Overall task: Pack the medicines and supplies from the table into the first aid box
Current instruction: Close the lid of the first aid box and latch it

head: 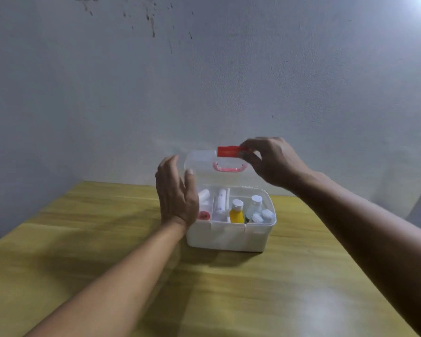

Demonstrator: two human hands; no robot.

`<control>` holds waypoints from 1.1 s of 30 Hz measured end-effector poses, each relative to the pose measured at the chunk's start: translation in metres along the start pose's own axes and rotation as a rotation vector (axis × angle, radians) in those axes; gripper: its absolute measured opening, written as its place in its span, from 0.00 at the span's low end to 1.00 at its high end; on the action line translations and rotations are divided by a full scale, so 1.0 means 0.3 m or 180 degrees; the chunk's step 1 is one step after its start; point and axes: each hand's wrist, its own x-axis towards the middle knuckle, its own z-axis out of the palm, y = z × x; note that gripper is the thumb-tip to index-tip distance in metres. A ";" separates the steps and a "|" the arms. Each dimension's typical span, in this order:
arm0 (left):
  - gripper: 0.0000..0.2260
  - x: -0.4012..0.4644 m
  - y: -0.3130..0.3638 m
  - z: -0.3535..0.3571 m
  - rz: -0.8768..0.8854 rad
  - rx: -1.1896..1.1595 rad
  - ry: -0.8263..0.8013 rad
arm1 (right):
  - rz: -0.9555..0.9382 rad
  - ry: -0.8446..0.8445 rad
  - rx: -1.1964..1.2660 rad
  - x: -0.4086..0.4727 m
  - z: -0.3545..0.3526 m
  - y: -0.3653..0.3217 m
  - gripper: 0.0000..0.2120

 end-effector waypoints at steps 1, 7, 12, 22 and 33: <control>0.26 0.014 0.009 -0.010 -0.0049 -0.0043 0.0020 | -0.0037 -0.0072 0.0021 -0.034 -0.001 -0.017 0.12; 0.28 0.058 0.033 -0.062 -0.0253 -0.0028 -0.1223 | -0.0084 -0.0534 0.0204 -0.213 0.023 -0.076 0.14; 0.18 0.018 0.025 -0.073 -0.0396 0.0356 -0.2547 | -0.0015 -0.0779 0.0074 -0.303 0.063 -0.070 0.11; 0.47 -0.037 0.023 -0.106 -0.0135 0.1030 -0.2892 | 0.0555 -0.0858 -0.0037 -0.330 0.107 -0.052 0.34; 0.50 -0.061 -0.010 -0.098 0.0321 0.1167 -0.2685 | 0.0485 -0.0914 -0.0509 -0.364 0.161 -0.039 0.43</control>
